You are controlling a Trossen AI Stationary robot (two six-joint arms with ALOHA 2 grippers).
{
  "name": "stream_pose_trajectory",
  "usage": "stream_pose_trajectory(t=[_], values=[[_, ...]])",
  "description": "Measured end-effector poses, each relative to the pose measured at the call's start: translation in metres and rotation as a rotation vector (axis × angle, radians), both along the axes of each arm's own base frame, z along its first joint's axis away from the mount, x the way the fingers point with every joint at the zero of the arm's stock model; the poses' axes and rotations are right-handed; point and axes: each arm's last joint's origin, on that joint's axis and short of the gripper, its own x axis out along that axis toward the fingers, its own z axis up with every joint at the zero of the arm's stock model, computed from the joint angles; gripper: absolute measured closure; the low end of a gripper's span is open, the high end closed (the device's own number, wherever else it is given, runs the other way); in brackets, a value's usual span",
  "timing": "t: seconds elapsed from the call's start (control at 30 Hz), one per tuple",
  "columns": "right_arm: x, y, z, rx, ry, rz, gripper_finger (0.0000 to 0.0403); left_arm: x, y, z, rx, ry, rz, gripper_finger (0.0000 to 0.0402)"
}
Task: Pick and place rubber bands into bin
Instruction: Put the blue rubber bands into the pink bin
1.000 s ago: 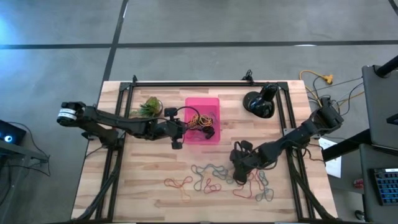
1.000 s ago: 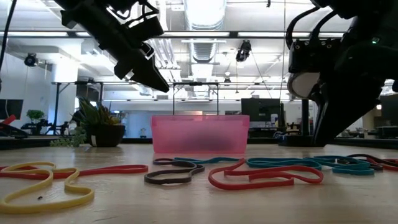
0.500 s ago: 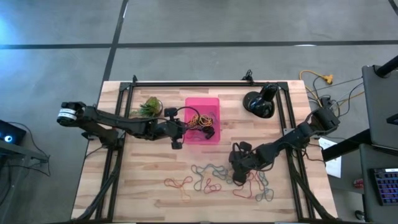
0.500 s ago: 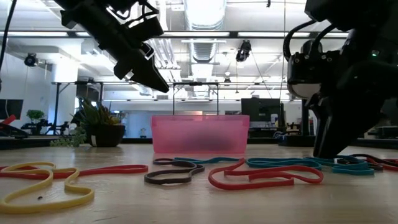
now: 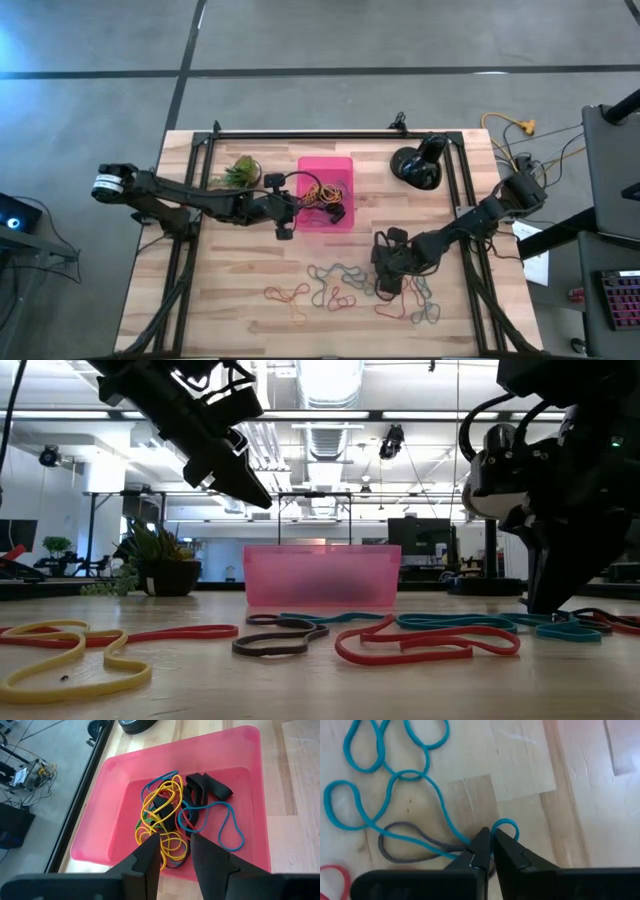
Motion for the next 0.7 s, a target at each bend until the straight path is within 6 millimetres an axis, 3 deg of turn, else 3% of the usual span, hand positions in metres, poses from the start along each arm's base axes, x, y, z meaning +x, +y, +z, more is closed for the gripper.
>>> stream_pose_trajectory(t=[0.37, 0.7], values=[[0.019, 0.008, 0.023, -0.257, -0.121, 0.181, 0.0394, 0.0, 0.0, 0.0, 0.0, 0.0, -0.001, 0.0308], [0.041, 0.022, 0.064, -0.536, -0.249, 0.326, 0.0394, 0.0, 0.0, 0.0, -0.01, 0.0, 0.008, 0.0308]])
